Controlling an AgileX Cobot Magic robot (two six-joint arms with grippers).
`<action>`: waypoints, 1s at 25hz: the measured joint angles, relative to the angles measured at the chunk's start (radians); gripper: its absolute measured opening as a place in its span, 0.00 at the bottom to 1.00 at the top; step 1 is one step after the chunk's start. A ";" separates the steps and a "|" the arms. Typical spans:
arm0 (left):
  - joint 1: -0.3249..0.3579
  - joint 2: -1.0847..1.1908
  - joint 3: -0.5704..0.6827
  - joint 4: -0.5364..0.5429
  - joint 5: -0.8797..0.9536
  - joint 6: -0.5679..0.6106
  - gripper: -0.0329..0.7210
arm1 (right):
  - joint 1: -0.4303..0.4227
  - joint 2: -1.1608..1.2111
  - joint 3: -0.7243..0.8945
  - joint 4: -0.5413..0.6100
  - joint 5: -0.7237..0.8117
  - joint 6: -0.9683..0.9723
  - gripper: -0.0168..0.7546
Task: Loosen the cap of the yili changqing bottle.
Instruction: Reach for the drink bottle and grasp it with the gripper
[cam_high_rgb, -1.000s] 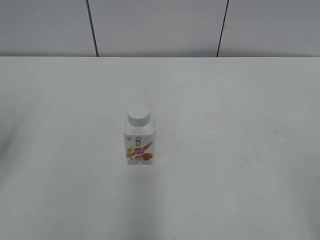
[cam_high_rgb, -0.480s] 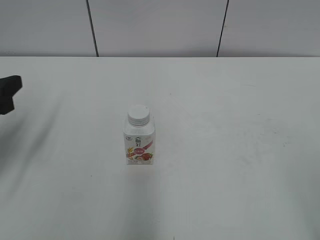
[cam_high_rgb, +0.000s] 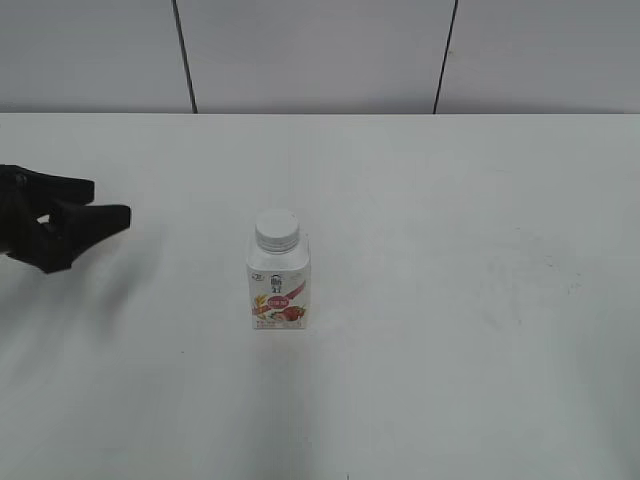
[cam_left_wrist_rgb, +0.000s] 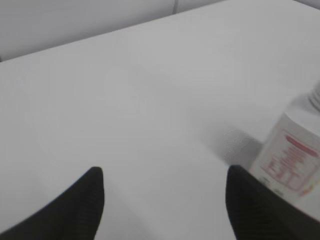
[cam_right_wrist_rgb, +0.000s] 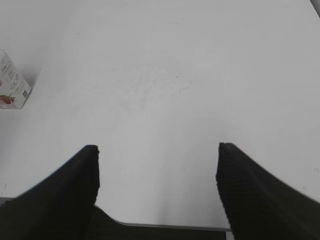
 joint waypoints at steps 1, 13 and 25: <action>0.000 0.026 -0.012 0.049 -0.016 0.011 0.67 | 0.000 0.000 0.000 0.000 0.000 0.000 0.77; -0.150 0.266 -0.138 0.272 -0.150 0.130 0.81 | 0.000 0.000 0.000 0.000 0.001 -0.001 0.77; -0.333 0.379 -0.290 0.231 -0.144 0.131 0.82 | 0.000 0.000 0.000 0.000 0.001 -0.002 0.77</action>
